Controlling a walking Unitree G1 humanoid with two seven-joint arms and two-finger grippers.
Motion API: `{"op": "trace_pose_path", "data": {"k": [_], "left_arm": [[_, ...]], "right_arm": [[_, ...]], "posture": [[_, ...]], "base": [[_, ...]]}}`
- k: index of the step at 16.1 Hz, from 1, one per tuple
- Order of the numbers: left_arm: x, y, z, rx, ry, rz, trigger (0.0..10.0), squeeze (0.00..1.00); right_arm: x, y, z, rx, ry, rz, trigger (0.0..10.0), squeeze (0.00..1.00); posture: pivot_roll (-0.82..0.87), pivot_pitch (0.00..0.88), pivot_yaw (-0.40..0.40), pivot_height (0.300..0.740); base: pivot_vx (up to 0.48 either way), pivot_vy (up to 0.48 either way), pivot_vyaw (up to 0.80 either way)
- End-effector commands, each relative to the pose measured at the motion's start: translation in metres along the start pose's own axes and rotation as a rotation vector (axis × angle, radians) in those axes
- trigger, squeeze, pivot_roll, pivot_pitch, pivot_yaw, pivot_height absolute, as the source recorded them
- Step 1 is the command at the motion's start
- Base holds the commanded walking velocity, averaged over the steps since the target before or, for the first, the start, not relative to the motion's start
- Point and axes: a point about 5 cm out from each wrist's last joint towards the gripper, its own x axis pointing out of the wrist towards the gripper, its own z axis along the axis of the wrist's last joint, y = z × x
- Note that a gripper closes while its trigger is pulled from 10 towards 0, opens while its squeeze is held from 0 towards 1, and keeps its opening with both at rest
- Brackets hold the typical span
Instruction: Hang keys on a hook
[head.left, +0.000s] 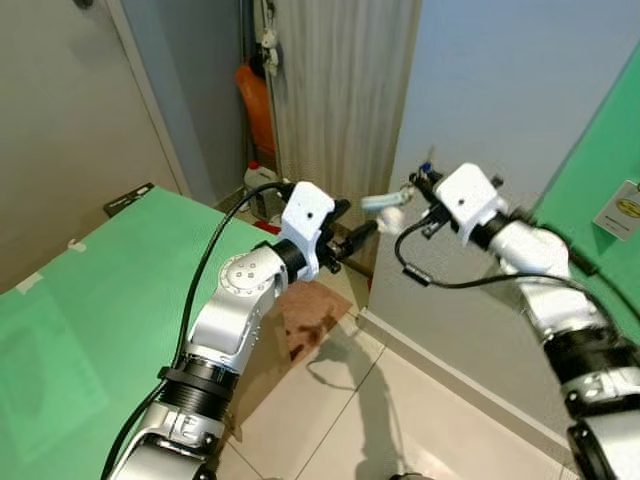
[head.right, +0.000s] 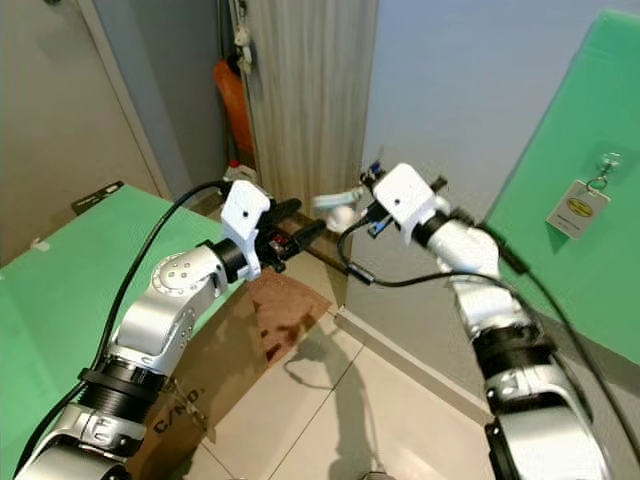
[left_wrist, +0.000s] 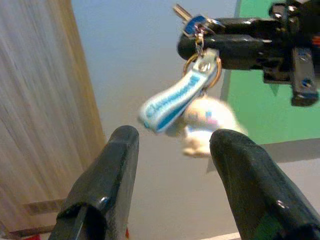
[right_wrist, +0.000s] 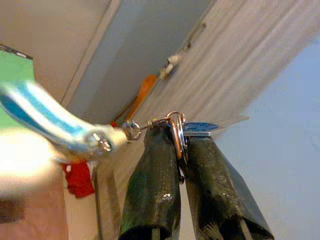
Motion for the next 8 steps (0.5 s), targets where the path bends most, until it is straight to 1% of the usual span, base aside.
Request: {"op": "trace_pose_path", "data": {"k": [1, 4, 8], "left_arm": [[0.001, -0.004, 0.006, 0.018, -0.007, -0.044, 10.0, 0.00], [0.001, -0.005, 0.009, 0.031, -0.004, -0.066, 10.0, 0.00], [0.003, -0.004, 0.013, 0.026, -0.015, -0.068, 10.0, 0.00]], "right_arm": [[0.002, -0.008, 0.004, -0.035, -0.011, 0.012, 0.0, 0.00], [0.005, -0.013, 0.009, -0.033, -0.027, 0.020, 0.0, 0.00], [0.009, -0.012, 0.015, -0.036, -0.052, 0.049, 0.0, 0.00]], "posture": [[-0.06, 0.000, 0.059, 0.740], [-0.06, 0.000, 0.059, 0.740], [-0.06, 0.000, 0.061, 0.740]], "base": [[0.000, 0.000, 0.00], [0.000, 0.000, 0.00], [0.000, 0.000, 0.00]]}}
